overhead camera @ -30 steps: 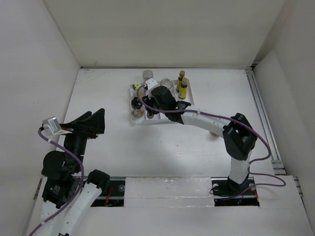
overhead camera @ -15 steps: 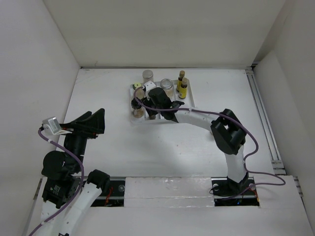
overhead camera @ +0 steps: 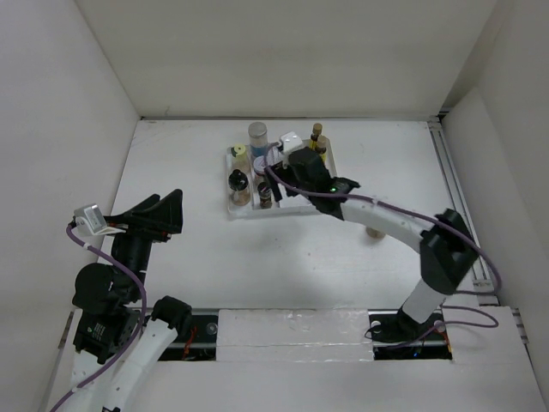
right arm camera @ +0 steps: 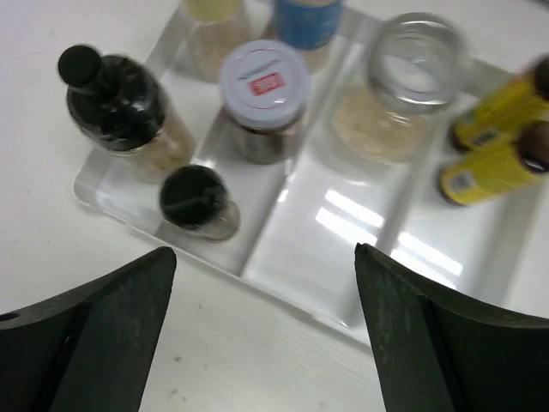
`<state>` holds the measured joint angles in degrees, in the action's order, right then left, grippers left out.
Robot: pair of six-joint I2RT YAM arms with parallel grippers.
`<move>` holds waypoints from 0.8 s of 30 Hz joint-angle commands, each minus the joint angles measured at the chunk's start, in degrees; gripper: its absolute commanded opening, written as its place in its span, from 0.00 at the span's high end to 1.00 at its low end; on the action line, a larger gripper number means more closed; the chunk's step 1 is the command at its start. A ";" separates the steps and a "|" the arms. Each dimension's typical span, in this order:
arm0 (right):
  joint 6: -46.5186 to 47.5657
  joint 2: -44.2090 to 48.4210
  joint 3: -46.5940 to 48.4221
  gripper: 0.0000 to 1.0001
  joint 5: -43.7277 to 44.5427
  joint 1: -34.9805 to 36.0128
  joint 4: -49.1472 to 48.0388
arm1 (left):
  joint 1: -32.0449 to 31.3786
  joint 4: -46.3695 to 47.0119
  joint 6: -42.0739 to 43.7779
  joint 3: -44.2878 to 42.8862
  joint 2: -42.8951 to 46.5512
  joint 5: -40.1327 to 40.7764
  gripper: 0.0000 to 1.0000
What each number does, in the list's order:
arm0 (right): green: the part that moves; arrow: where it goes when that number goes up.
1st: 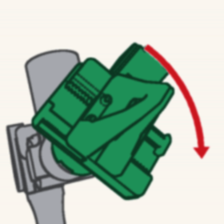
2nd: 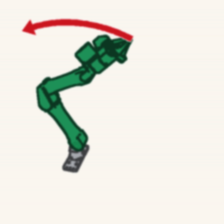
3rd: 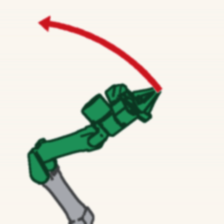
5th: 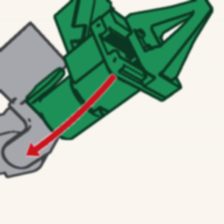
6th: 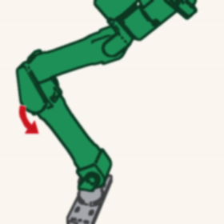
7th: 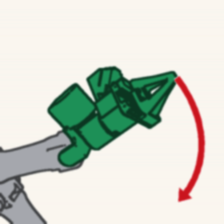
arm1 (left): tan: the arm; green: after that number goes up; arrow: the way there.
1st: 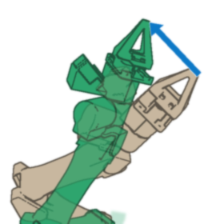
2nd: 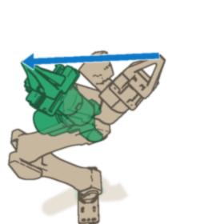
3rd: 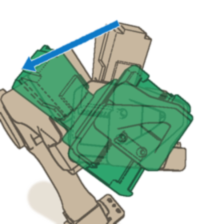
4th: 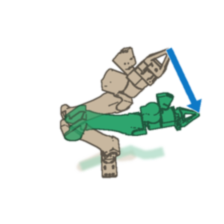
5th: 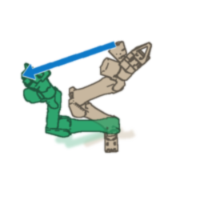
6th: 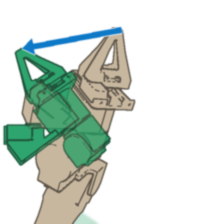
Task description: Organize the condiment bottles
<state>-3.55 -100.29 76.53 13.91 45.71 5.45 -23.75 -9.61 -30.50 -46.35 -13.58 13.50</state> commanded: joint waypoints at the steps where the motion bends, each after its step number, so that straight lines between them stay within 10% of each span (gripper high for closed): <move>1: -3.29 12.11 -6.02 0.09 7.84 -4.21 0.42 | 0.19 2.75 0.71 0.29 -0.04 -0.40 0.23; 10: -19.64 38.05 -32.66 0.09 23.17 -20.92 9.14 | 0.19 2.75 0.71 0.29 0.49 -0.93 0.23; 24: -20.09 38.07 -41.73 0.22 9.83 -29.54 4.22 | 0.19 2.75 0.71 0.29 1.54 -1.46 0.23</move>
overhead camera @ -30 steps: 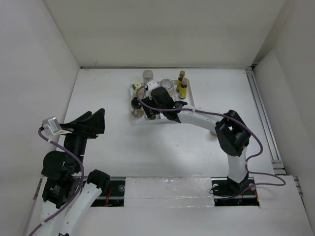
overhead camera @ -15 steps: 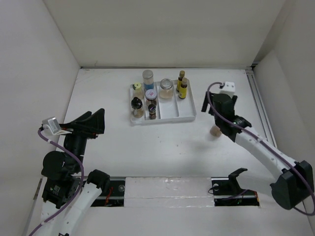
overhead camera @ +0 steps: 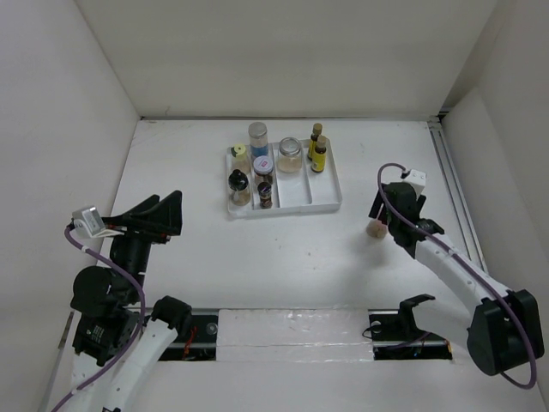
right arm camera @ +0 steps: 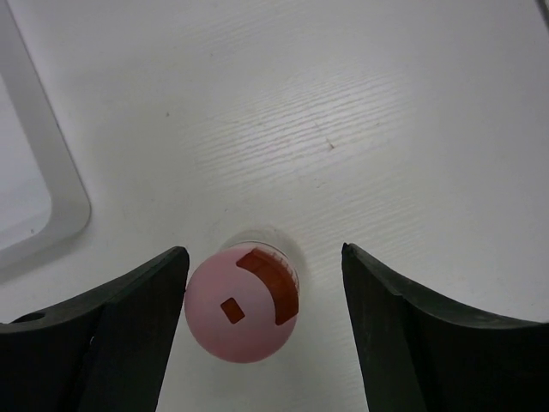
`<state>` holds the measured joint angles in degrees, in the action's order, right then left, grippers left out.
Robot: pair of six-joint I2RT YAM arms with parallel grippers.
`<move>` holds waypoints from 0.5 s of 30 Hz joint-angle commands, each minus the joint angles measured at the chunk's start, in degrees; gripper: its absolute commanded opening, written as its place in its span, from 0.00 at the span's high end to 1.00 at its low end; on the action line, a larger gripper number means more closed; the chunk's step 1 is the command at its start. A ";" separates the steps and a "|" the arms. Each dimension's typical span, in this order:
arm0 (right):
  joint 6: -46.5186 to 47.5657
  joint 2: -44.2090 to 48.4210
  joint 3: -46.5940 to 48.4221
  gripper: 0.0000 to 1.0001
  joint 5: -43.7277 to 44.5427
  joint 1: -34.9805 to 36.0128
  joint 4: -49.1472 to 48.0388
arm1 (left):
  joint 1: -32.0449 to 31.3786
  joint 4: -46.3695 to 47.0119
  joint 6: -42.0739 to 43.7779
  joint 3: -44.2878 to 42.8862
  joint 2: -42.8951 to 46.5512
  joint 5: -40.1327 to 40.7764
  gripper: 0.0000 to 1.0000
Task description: Organize the condiment bottles
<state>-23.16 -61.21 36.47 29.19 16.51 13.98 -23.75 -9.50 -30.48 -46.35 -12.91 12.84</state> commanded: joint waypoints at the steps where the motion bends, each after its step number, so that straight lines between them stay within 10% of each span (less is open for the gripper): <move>1: 0.12 -2.06 -1.66 0.22 -6.07 -0.34 -4.83 | 0.19 2.64 0.68 0.29 0.87 -0.80 0.23; 7: 2.23 -4.80 1.68 0.49 -6.60 -0.34 -4.84 | 0.19 2.64 0.68 0.29 0.87 -0.80 0.23; 15: 4.88 -1.27 11.24 0.53 1.04 10.02 -3.17 | 0.19 2.64 0.68 0.29 0.34 -0.80 0.23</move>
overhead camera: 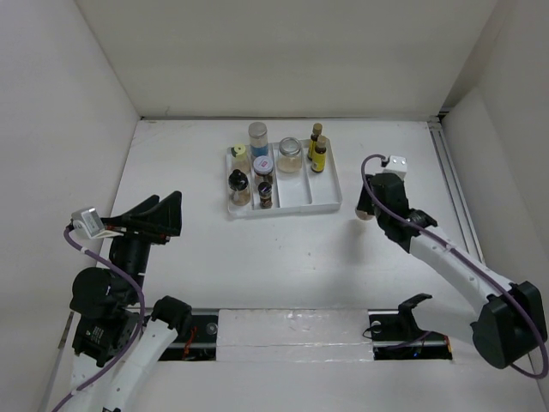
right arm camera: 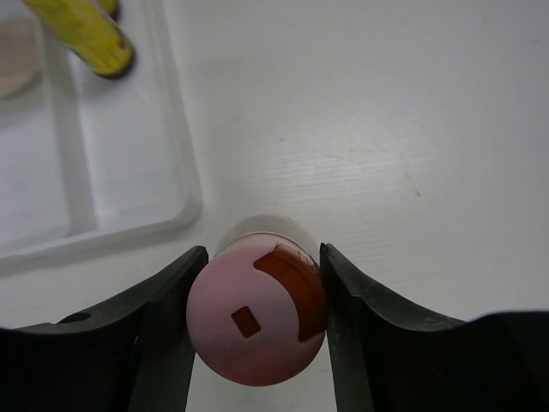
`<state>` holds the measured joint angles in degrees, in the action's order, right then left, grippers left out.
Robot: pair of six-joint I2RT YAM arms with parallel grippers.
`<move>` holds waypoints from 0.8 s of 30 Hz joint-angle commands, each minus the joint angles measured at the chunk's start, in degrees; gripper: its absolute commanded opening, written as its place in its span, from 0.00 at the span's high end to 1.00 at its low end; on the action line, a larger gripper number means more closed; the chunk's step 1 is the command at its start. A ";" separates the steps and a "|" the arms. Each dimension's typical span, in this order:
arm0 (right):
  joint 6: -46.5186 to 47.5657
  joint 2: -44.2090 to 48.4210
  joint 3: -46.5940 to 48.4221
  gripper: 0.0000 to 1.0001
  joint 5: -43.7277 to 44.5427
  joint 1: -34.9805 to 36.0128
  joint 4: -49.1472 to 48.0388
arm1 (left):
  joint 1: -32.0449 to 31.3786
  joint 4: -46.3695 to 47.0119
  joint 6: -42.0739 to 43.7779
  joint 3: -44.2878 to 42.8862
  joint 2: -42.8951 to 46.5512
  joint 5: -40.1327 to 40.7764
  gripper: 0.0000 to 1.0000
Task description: Organize the condiment bottles
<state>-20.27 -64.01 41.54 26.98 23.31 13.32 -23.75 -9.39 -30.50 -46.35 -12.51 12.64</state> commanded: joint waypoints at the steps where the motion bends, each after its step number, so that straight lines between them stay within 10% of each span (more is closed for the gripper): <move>1: 3.04 0.65 7.58 0.53 2.73 5.06 -3.12 | 0.19 2.53 0.71 0.29 -0.06 -0.60 0.23; 24: 10.16 -36.62 29.83 0.46 -8.09 7.46 -11.12 | 0.19 1.48 4.04 -0.76 -8.57 -6.32 0.08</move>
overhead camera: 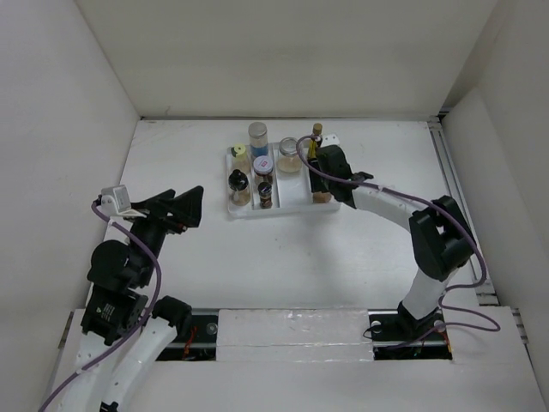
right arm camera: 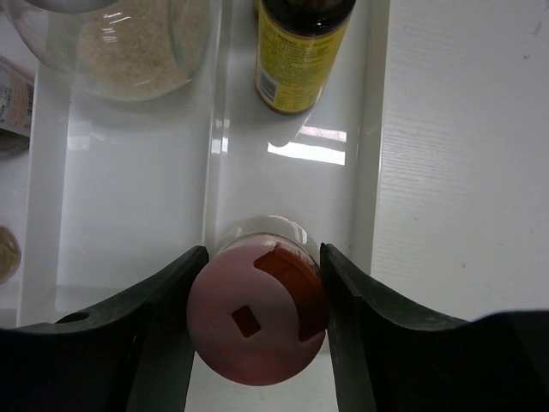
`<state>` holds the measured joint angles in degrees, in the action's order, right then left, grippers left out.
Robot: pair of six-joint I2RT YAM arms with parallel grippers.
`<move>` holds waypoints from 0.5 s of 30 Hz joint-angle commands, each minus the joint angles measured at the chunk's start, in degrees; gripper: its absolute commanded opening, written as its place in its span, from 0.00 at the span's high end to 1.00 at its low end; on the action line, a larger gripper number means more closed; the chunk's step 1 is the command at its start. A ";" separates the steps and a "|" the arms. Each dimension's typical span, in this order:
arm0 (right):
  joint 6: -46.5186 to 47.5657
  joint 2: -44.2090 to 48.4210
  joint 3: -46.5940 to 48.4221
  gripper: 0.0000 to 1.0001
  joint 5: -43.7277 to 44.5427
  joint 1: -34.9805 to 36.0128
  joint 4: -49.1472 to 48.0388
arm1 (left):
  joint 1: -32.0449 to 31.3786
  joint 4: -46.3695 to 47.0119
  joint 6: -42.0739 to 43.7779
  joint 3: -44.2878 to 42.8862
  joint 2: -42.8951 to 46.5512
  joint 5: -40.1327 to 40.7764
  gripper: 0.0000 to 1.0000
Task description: Organize the condiment bottles
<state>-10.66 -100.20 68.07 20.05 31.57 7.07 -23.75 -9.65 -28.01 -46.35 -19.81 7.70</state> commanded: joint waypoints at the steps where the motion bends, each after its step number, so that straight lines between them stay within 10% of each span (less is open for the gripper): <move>1: 0.55 -0.43 3.29 0.43 -1.16 -0.81 -4.87 | 0.19 1.74 1.55 -0.76 -1.28 -1.38 0.08; 8: 0.55 2.20 2.68 0.00 -0.64 -0.81 -5.49 | 0.19 1.21 1.55 -0.76 -3.21 -1.90 0.01; 15: 0.55 15.81 -0.48 0.00 1.56 -0.81 -4.08 | 0.19 1.21 1.55 -0.76 -3.74 -1.38 0.01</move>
<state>-10.26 -92.62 67.83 19.75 31.05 5.89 -23.75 -10.15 -27.38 -46.35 -23.20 6.52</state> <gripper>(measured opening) 0.995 0.986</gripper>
